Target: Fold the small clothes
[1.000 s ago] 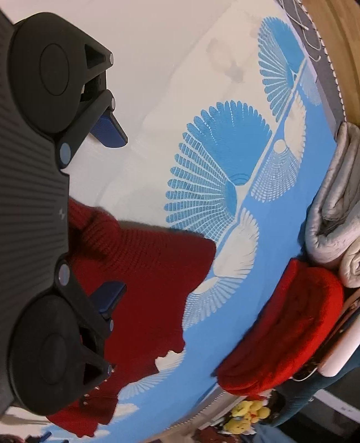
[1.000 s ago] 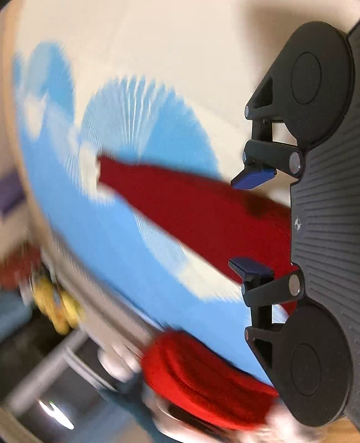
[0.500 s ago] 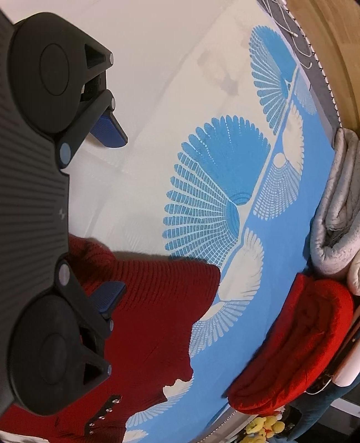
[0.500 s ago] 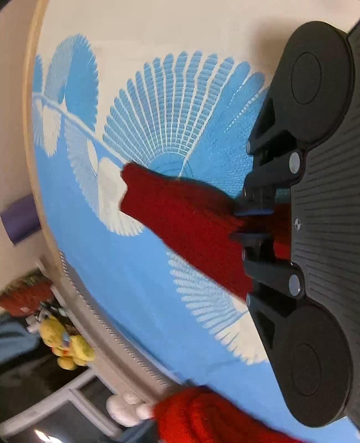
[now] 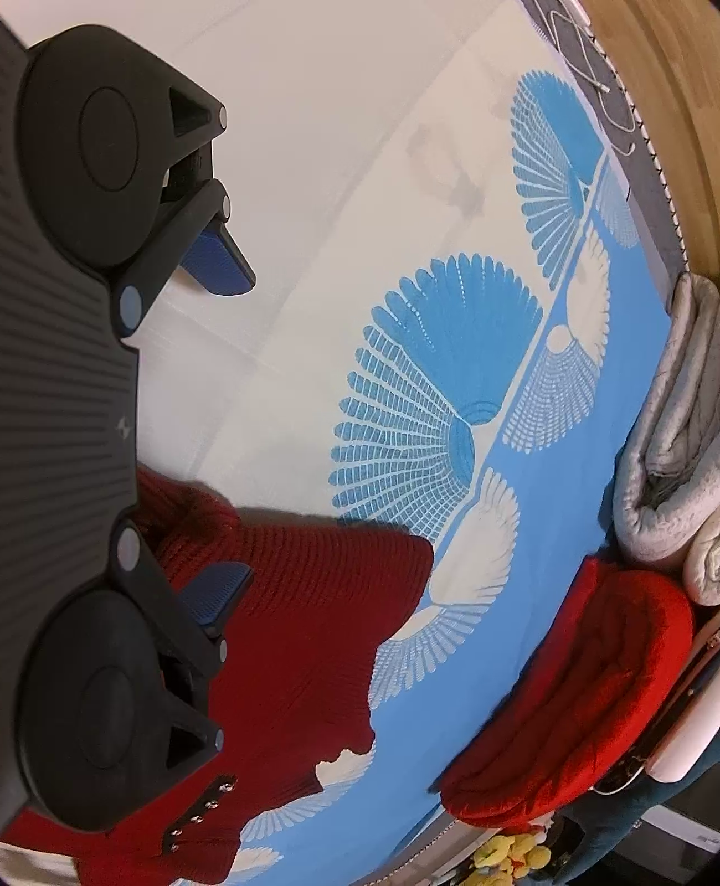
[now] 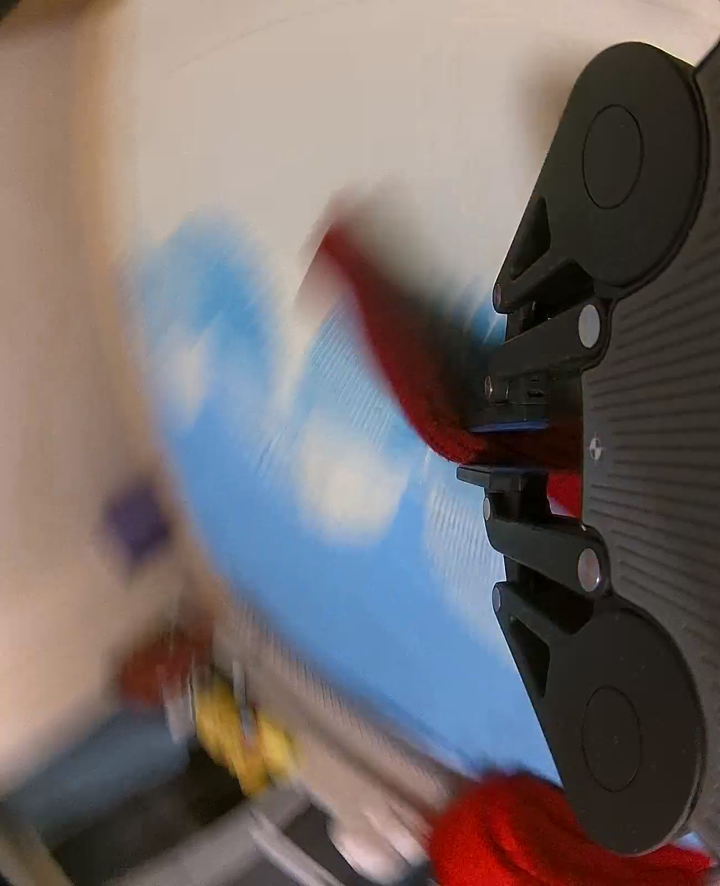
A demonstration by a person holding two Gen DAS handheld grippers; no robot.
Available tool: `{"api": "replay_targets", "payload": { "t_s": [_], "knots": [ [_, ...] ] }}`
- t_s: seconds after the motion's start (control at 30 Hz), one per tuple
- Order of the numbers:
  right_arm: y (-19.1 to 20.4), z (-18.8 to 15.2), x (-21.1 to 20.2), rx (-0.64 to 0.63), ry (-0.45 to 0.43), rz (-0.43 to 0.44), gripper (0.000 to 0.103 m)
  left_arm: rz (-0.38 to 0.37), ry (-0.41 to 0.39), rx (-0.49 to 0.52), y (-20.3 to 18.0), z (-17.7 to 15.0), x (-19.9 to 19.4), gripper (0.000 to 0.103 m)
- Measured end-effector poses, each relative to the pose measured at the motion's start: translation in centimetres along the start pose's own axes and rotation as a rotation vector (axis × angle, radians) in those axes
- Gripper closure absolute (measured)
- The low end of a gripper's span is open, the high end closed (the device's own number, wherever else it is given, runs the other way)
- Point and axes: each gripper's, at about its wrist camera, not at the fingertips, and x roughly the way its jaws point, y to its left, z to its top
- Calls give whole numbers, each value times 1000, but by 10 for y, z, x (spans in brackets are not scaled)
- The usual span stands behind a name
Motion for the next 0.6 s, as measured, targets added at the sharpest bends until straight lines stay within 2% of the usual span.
{"api": "replay_targets", "payload": {
  "t_s": [0.03, 0.1, 0.17, 0.2, 0.23, 0.27, 0.3, 0.33, 0.37, 0.4, 0.47, 0.53, 0.6],
  "knots": [
    [26, -3, -19, -100, -40, 60, 92, -3, -5, -6, 1, 1, -1, 1],
    [80, -25, -68, -321, -96, 240, 90, -20, -9, -23, 5, 2, -4, 1],
    [125, -73, -118, -520, -69, 456, 84, -33, -1, -38, 6, 2, -5, 1],
    [140, -105, -140, -613, -5, 575, 72, -41, 8, -38, 6, 1, -5, 1],
    [151, -139, -158, -705, 77, 682, 65, -43, 11, -37, 6, 1, -5, 1],
    [156, -180, -175, -807, 184, 786, 52, -44, 11, -37, 6, 0, -5, 1],
    [157, -211, -186, -883, 265, 844, 45, -48, 13, -34, 6, -1, -5, 1],
    [154, -240, -195, -973, 346, 883, 45, -51, 17, -33, 6, -2, -5, 1],
    [147, -266, -205, -1075, 387, 891, 45, -54, 22, -33, 7, -3, -4, 0],
    [138, -279, -214, -1132, 373, 885, 45, -59, 24, -36, 8, -3, -5, 0],
    [121, -279, -215, -1158, 350, 841, 41, -66, 21, -34, 7, -5, -5, 1],
    [112, -257, -207, -1058, 359, 758, 36, -69, 14, -21, 5, -4, -5, 1],
    [102, -224, -195, -900, 364, 682, 34, -75, 5, -19, 2, -3, -6, 1]
  ]
}}
